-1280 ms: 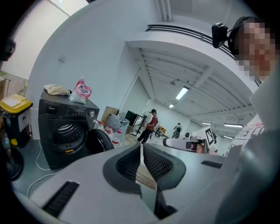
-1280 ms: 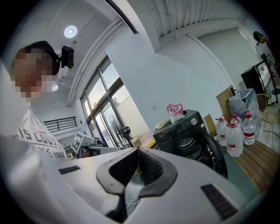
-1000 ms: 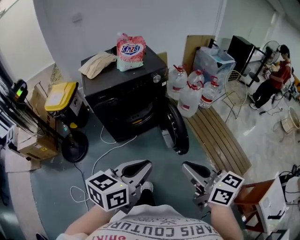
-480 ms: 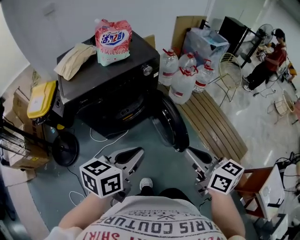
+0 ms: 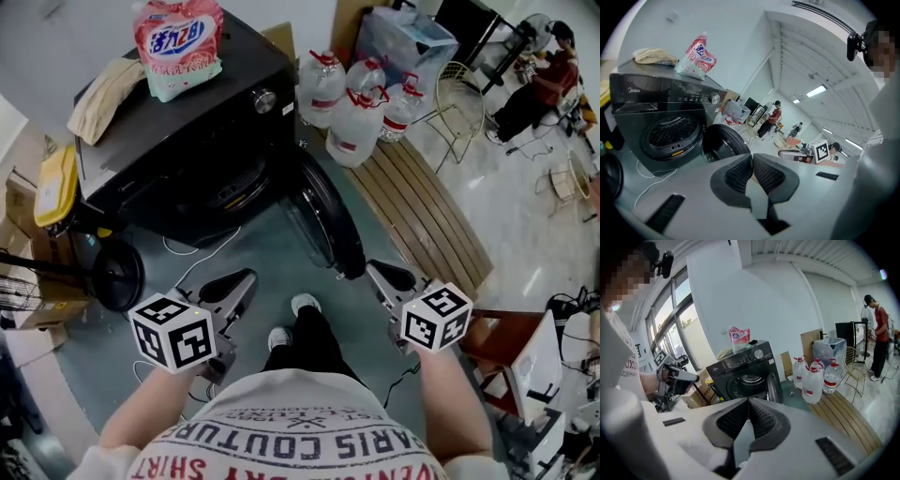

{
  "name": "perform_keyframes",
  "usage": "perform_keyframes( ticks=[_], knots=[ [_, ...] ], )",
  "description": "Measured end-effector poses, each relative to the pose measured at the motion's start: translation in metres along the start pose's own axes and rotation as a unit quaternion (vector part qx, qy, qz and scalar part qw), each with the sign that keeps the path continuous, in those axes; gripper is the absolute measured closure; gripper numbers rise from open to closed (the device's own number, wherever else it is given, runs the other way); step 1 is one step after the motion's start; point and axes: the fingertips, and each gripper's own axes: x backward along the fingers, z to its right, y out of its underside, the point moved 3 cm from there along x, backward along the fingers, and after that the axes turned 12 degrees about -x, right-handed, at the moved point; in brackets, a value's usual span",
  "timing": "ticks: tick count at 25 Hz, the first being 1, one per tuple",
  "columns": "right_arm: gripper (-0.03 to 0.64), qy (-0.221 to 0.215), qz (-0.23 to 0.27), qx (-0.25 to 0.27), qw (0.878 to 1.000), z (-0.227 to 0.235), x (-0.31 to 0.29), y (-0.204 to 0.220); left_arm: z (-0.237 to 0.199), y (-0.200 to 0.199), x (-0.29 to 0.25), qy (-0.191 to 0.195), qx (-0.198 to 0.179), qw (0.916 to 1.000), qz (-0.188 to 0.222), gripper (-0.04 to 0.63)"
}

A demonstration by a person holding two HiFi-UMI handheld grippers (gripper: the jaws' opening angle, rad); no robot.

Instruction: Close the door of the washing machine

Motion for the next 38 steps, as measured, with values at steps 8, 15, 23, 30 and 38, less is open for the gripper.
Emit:
perform_keyframes(
  ticks=[8, 15, 23, 30, 38],
  knots=[
    [0.593, 0.045, -0.070, 0.031, 0.996, 0.077, -0.047, 0.006, -0.023, -0.003, -0.032, -0.033, 0.030, 0.9988, -0.017, 0.552],
    [0.594, 0.088, -0.116, 0.041, 0.989, 0.133, -0.086, 0.013, -0.044, 0.003, -0.045, -0.069, 0.045, 0.9961, -0.030, 0.552],
    [0.594, 0.091, -0.169, 0.060, 0.980, 0.153, -0.121, 0.033, -0.072, 0.027, -0.045, -0.108, 0.090, 0.9892, -0.041, 0.552],
    [0.594, 0.078, -0.192, 0.067, 0.976, 0.150, -0.140, 0.037, -0.083, 0.035, -0.039, -0.130, 0.112, 0.9842, -0.043, 0.553],
    [0.594, 0.069, -0.216, 0.078, 0.971, 0.145, -0.145, 0.043, -0.093, 0.035, -0.030, -0.145, 0.121, 0.9813, -0.037, 0.554]
  ],
)
